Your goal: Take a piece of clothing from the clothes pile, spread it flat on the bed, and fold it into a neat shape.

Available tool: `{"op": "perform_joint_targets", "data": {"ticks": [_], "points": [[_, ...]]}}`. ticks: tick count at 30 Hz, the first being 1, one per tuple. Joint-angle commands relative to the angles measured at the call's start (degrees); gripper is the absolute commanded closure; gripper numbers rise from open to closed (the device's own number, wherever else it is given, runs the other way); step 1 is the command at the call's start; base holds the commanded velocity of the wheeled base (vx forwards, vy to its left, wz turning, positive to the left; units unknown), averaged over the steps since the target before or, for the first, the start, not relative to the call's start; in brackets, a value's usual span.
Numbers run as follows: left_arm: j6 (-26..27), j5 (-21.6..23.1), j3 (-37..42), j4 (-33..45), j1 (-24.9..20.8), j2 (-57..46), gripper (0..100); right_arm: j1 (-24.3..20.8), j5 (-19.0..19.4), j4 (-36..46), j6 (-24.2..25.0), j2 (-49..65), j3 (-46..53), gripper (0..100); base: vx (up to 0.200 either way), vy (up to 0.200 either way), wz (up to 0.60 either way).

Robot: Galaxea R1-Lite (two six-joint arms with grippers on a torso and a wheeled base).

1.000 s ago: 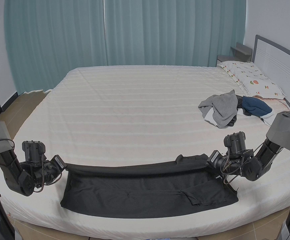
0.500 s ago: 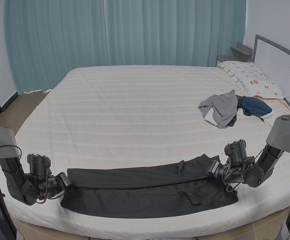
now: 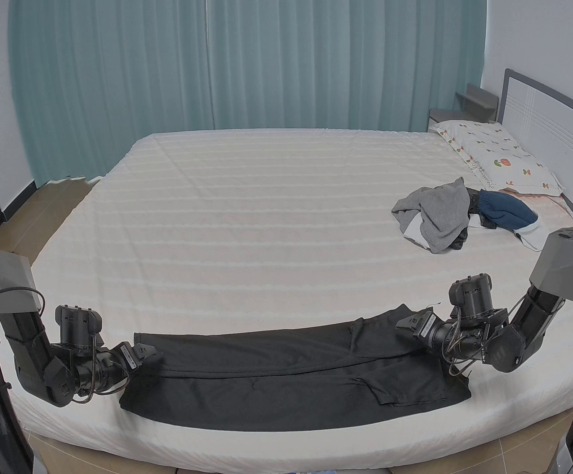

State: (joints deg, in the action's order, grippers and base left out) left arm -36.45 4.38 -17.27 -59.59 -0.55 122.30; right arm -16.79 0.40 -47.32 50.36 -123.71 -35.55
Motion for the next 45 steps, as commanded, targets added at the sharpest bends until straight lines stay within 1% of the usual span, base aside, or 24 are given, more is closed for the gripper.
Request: {"op": "perform_joint_targets", "data": {"ticks": [1,4,6,7,8,9,12,14,20,30,31,34,39,45], "points": [[-0.99,0.11,-0.39,-0.18,0.72,-0.92,0,3.08,2.67,-0.93,-1.58,4.97,2.59,0,0.000,0.000,0.00],[-5.12,0.90,-1.53,-0.18,1.43,-1.36,0,6.94,6.98,-1.19,-4.04,4.79,3.64,0,0.000,0.000,0.00],[-7.58,2.92,-2.50,-0.09,2.57,-1.45,0,9.67,10.41,-1.28,-4.83,4.09,3.64,0,0.000,0.000,0.00],[-7.58,2.92,-2.50,-0.09,2.57,-1.45,0,9.67,10.41,-1.28,-4.83,4.09,3.64,0,0.000,0.000,0.00],[-8.55,5.56,-2.85,0.09,3.89,-1.36,0,11.60,14.19,-1.46,-5.01,3.48,3.64,0,0.000,0.000,0.00],[-8.64,6.87,-3.03,0.09,4.68,-1.36,0,12.30,15.86,-1.81,-5.01,3.21,3.64,0,0.000,0.000,0.00],[-9.08,9.51,-3.64,0.35,6.35,-1.27,0,13.36,19.11,-3.30,-4.92,2.33,3.64,0,0.000,0.000,0.00],[-9.69,10.13,-3.73,0.35,6.61,-0.92,0,13.36,19.90,-4.27,-5.01,1.37,3.82,0,0.000,0.000,0.00],[-9.96,10.21,-4.00,0.35,6.70,-0.57,0,12.83,19.99,-8.05,-6.68,-2.15,4.00,0,0.000,0.000,0.00],[-9.96,10.21,-4.70,0.26,6.96,-0.04,0,11.34,19.81,-8.40,-7.38,-5.40,3.20,0,0.000,0.000,0.00],[-9.96,10.21,-4.96,0.35,6.96,0.14,0,11.34,19.72,-8.40,-7.64,-5.40,3.20,100,0.000,0.000,0.00],[-10.04,10.21,-5.49,0.00,7.05,0.84,0,11.43,19.37,-8.31,-8.35,-5.14,3.64,100,0.000,0.000,0.00],[-12.15,9.95,-9.44,0.44,6.44,2.07,0,12.22,19.29,-8.40,-8.70,-4.61,4.17,100,0.000,0.000,0.00],[-12.15,9.60,-12.61,0.44,4.94,4.44,0,12.30,19.37,-8.40,-9.31,-3.20,6.28,100,0.000,0.000,0.00]]}}
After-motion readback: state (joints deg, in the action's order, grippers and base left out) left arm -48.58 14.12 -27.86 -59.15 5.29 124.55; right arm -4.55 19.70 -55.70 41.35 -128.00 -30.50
